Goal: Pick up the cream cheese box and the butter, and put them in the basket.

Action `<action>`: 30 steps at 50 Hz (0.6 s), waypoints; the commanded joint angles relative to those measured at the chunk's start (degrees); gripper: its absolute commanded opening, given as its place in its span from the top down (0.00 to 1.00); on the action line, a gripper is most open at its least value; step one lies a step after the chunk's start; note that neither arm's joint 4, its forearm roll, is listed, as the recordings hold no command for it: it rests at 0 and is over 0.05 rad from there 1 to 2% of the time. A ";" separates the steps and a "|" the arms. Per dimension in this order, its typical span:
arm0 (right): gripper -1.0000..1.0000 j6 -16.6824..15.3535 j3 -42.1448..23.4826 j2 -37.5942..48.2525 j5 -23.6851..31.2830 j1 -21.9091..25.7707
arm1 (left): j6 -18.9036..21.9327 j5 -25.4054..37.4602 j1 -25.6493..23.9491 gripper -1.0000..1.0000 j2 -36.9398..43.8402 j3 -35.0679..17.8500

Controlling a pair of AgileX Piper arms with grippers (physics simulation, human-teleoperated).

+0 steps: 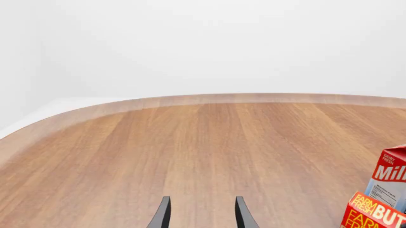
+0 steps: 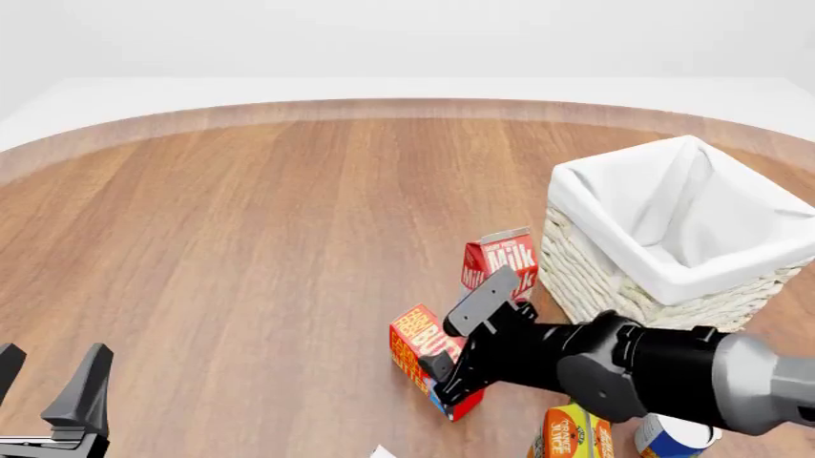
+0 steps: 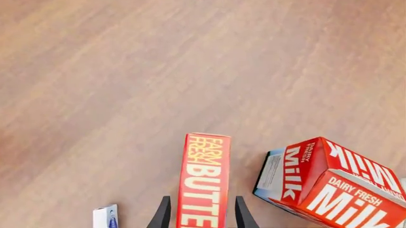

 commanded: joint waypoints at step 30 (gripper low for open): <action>0.00 0.54 2.49 5.29 -5.27 0.17 | 0.00 0.00 0.00 0.00 0.00 0.00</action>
